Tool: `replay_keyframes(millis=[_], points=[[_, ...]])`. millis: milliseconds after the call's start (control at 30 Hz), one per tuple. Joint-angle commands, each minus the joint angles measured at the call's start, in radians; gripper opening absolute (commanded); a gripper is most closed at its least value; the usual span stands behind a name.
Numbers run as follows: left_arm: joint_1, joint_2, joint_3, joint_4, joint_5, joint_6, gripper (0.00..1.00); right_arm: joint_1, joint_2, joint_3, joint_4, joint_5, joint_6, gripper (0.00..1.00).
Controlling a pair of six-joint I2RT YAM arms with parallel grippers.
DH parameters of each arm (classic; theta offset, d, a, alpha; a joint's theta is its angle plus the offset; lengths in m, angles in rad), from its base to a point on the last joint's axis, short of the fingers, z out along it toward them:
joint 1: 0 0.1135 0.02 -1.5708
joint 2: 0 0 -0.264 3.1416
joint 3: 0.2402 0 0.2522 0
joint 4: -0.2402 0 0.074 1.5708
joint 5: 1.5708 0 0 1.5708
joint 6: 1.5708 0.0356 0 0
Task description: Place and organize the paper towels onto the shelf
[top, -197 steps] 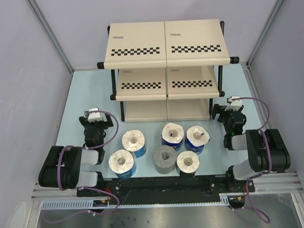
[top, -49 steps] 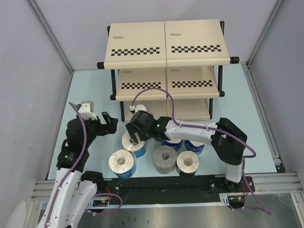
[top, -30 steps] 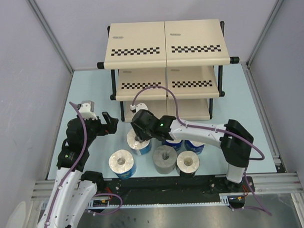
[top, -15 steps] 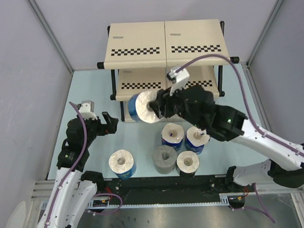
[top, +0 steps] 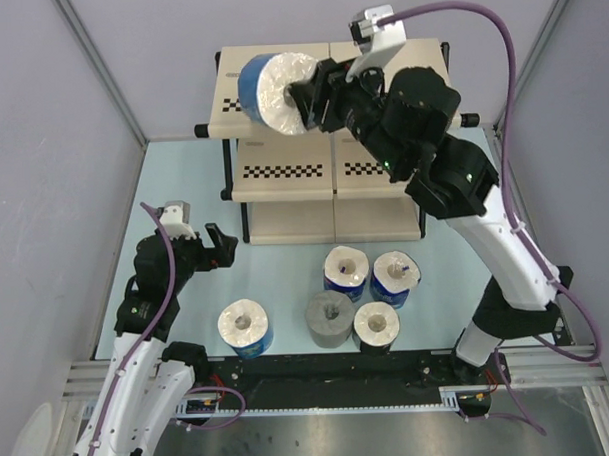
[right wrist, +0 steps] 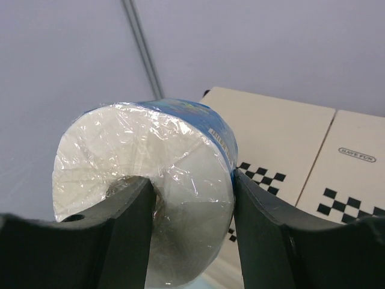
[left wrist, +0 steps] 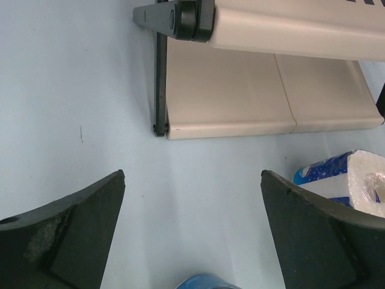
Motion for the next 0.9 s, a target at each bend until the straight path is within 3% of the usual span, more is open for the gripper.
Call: replay_keyframes(millis=[0, 233, 500, 867], points=[[-0.005, 0.006, 0.000, 0.020, 0.000, 0.012, 1.00, -0.106, 0.070, 0.137, 0.012, -0.040, 0.012, 0.13], [-0.005, 0.010, -0.002, 0.020, 0.006, 0.012, 1.00, -0.275, 0.100, 0.133, 0.013, -0.166, 0.098, 0.14], [-0.005, 0.012, 0.000, 0.018, -0.002, 0.012, 1.00, -0.298, 0.110, 0.111, -0.001, -0.243, 0.106, 0.15], [-0.007, 0.009, 0.000, 0.018, 0.000, 0.012, 1.00, -0.289, 0.082, 0.075, 0.000, -0.185, 0.083, 0.17]])
